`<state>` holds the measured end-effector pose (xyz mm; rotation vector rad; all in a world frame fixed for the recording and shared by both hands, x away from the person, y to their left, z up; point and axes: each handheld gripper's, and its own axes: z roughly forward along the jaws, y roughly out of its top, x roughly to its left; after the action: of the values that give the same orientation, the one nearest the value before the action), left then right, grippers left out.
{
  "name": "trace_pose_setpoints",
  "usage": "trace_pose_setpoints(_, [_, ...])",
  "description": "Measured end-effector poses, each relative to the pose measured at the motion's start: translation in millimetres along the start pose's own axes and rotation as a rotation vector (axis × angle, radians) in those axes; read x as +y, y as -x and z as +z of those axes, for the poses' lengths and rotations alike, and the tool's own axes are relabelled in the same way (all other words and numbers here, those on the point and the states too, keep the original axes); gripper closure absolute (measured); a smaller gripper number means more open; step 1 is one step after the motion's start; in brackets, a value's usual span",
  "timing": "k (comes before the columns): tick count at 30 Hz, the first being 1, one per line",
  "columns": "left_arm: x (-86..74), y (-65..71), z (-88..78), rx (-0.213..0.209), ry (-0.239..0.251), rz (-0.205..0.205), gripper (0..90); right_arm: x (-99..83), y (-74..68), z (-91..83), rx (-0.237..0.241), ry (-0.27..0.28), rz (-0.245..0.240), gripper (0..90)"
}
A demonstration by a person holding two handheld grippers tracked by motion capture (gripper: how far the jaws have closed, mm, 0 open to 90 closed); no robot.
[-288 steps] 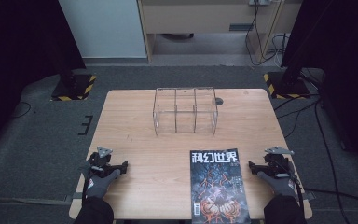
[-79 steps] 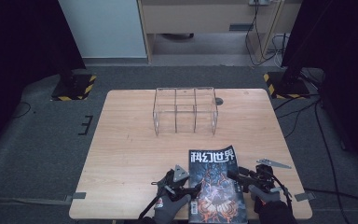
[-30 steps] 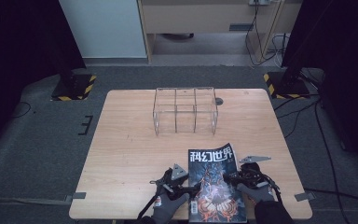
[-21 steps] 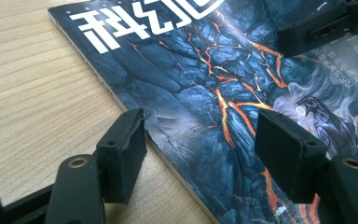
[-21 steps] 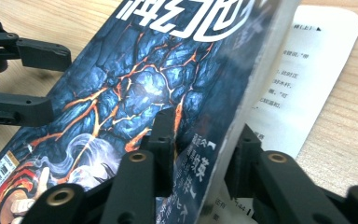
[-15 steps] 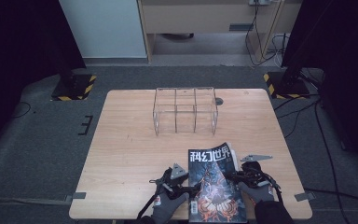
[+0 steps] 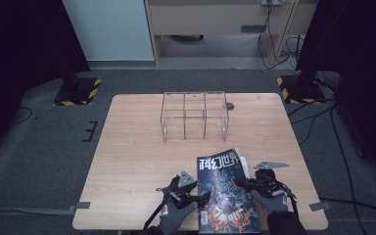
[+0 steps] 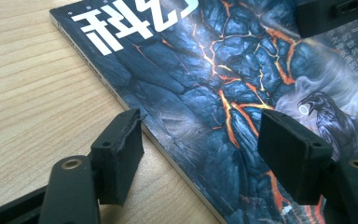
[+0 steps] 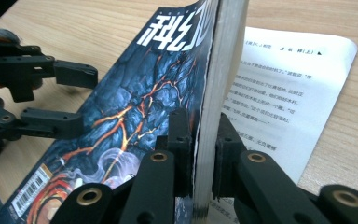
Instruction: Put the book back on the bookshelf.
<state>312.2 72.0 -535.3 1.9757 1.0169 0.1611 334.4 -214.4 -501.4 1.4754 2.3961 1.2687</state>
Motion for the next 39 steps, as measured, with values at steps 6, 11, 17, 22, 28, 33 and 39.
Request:
trace_pose_setpoints(6, [-0.1, -0.8, -0.4, -0.002, 0.001, -0.002, 29.5, 1.8, -2.6, -2.3, 0.009, 0.025, -0.003, 83.0])
trace_pose_setpoints(11, [-0.2, -1.6, -0.7, -0.001, 0.003, -0.006, 29.2, 3.5, -6.1, -4.8, 0.015, 0.054, -0.011, 83.4])
trace_pose_setpoints(17, [0.5, -3.5, -2.4, -0.005, 0.011, -0.017, 28.8, 6.1, -10.5, -9.0, 0.031, 0.083, -0.021, 83.5])
trace_pose_setpoints(22, [1.4, -4.9, -3.8, -0.013, 0.018, -0.025, 28.6, 8.1, -13.8, -11.8, 0.039, 0.103, -0.03, 83.5])
trace_pose_setpoints(28, [4.0, -6.3, -7.4, -0.017, 0.038, -0.033, 28.1, 11.3, -20.5, -16.3, 0.049, 0.138, -0.056, 83.6])
trace_pose_setpoints(33, [7.6, -8.5, -12.0, -0.024, 0.056, -0.036, 27.9, 13.9, -24.9, -19.5, 0.052, 0.16, -0.076, 83.6])
trace_pose_setpoints(39, [11.0, -10.4, -15.8, -0.034, 0.079, -0.045, 27.4, 17.7, -28.9, -25.1, 0.055, 0.198, -0.097, 83.6])
